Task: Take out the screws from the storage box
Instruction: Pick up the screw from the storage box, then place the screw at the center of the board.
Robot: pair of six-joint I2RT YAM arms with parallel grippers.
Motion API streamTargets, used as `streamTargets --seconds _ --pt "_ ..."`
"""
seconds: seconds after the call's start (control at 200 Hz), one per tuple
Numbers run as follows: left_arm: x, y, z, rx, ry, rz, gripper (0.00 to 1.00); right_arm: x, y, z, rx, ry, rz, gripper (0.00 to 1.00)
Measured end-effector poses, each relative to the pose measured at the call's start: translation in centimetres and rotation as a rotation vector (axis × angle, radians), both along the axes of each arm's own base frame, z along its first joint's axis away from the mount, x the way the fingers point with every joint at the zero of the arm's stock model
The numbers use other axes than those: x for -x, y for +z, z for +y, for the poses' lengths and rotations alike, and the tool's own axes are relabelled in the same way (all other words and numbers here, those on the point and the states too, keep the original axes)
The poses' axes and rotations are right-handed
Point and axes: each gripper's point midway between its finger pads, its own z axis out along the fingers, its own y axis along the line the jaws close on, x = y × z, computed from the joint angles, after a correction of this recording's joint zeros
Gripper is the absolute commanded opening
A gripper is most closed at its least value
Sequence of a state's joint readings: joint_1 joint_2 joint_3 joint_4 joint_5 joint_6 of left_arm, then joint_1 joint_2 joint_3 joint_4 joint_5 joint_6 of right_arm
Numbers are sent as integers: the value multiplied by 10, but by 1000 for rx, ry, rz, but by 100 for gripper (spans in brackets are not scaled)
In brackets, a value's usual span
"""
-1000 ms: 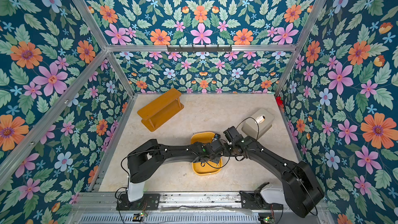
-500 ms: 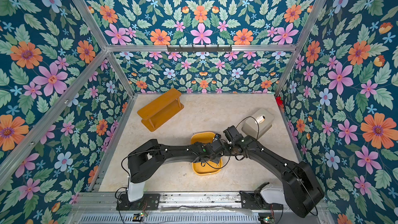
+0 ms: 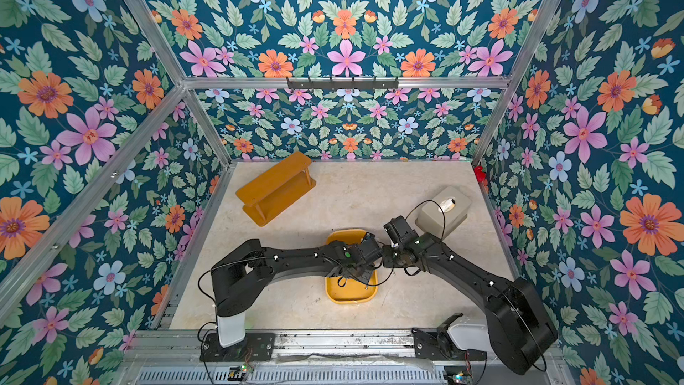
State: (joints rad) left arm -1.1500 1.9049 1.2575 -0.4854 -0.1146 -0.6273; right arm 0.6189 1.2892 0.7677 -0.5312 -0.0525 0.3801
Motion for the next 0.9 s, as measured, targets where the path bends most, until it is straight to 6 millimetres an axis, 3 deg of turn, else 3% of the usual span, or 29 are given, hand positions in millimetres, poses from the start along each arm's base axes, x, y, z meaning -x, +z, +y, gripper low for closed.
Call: streamTargets --seconds 0.295,0.495,0.655,0.81,0.9 --pt "-19 35 18 38 47 -41 0 -1 6 1 -16 0 -19 18" --pt "-28 70 42 93 83 -75 0 2 31 21 -94 43 -64 18" --pt "-45 101 82 144 169 -118 0 -1 53 53 -159 114 -103 18" --pt "-52 96 137 100 261 -124 0 -6 48 87 -152 195 -76 18" --pt "-51 86 156 75 290 -120 0 -9 39 102 -132 239 -46 19"
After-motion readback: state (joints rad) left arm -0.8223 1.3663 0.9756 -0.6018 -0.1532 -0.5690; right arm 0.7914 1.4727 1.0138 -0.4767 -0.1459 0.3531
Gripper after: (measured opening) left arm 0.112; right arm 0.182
